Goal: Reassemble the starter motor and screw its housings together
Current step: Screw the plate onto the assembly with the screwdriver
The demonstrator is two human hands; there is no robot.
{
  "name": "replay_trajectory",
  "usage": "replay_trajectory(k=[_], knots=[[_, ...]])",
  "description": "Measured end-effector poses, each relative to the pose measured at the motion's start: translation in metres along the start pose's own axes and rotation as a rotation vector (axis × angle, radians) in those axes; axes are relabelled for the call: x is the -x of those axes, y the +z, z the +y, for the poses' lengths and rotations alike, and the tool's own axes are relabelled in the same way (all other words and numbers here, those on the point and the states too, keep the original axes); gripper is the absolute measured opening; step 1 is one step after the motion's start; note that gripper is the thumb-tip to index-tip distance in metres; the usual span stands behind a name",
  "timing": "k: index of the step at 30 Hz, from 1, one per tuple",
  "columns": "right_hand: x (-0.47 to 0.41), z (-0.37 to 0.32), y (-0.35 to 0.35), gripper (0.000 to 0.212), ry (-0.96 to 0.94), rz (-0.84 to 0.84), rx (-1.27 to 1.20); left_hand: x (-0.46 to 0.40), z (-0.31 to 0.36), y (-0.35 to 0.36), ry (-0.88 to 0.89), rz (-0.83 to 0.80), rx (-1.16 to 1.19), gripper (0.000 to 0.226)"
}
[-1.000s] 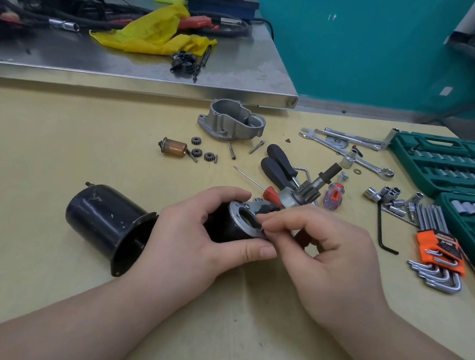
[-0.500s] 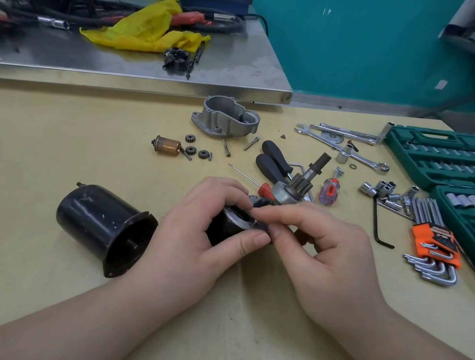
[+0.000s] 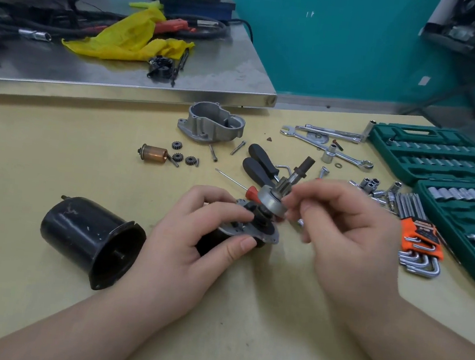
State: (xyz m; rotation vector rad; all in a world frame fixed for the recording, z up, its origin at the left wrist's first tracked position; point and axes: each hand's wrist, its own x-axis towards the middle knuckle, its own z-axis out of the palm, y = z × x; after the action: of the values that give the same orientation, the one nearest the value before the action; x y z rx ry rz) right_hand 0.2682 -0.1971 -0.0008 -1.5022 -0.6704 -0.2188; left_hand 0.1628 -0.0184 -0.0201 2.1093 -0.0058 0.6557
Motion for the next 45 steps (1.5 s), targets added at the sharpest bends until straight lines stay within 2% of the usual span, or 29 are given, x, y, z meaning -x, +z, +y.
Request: replay_trajectory(k=[4,7,9,11,14,17,20,22,23,27,28,30,32,34,38,41,45], knots=[[-0.037,0.005,-0.027,0.038,-0.047,0.235,0.062,0.0,0.0,0.001,0.014,-0.001,-0.027,0.015],[-0.057,0.023,-0.044,0.031,0.052,0.264,0.281,0.0,0.0,0.001,0.02,-0.004,-0.04,0.013],[-0.064,0.038,-0.048,0.026,0.159,0.154,0.489,0.0,0.0,0.001,0.022,-0.014,-0.049,0.014],[-0.067,0.049,-0.046,0.023,0.229,-0.057,0.716,-0.001,-0.002,0.0,0.022,-0.024,-0.066,0.013],[-0.065,0.056,-0.04,0.035,0.282,-0.34,0.963,-0.001,-0.003,0.0,0.022,-0.022,-0.089,0.014],[-0.064,0.059,-0.039,0.035,0.309,-0.378,1.039,-0.002,-0.003,-0.001,0.009,-0.016,-0.087,0.015],[-0.063,0.058,-0.041,0.021,0.341,-0.331,1.076,-0.003,-0.003,-0.001,-0.01,-0.008,-0.057,0.017],[-0.065,0.056,-0.044,0.008,0.322,-0.249,1.022,-0.005,-0.002,-0.001,-0.032,0.004,-0.024,0.017],[-0.065,0.055,-0.045,0.008,0.284,-0.177,0.95,-0.006,-0.002,-0.001,-0.052,0.006,0.001,0.016],[-0.063,0.035,-0.045,0.022,0.085,0.19,0.494,-0.01,0.0,-0.005,-0.137,0.012,0.077,0.01],[-0.06,0.029,-0.042,0.022,0.061,0.242,0.371,-0.01,0.001,-0.006,-0.151,0.012,0.092,0.005],[-0.052,0.018,-0.037,0.022,0.018,0.289,0.162,-0.01,0.003,-0.007,-0.156,0.015,0.101,0.009],[-0.043,0.011,-0.031,0.023,-0.048,0.286,0.022,-0.009,0.005,-0.007,-0.152,0.004,0.094,0.01],[-0.034,0.005,-0.026,0.023,-0.159,0.226,-0.019,-0.006,0.008,-0.007,-0.134,-0.016,0.092,0.011],[-0.015,-0.002,-0.021,0.025,-0.5,-0.036,0.167,-0.004,0.013,-0.008,-0.084,-0.034,0.066,0.012],[-0.007,-0.004,-0.017,0.024,-0.537,-0.129,0.19,-0.004,0.014,-0.009,-0.088,-0.042,0.074,0.008],[-0.003,-0.001,-0.015,0.024,-0.495,-0.155,0.217,-0.005,0.012,-0.01,-0.105,-0.029,0.068,0.009]])
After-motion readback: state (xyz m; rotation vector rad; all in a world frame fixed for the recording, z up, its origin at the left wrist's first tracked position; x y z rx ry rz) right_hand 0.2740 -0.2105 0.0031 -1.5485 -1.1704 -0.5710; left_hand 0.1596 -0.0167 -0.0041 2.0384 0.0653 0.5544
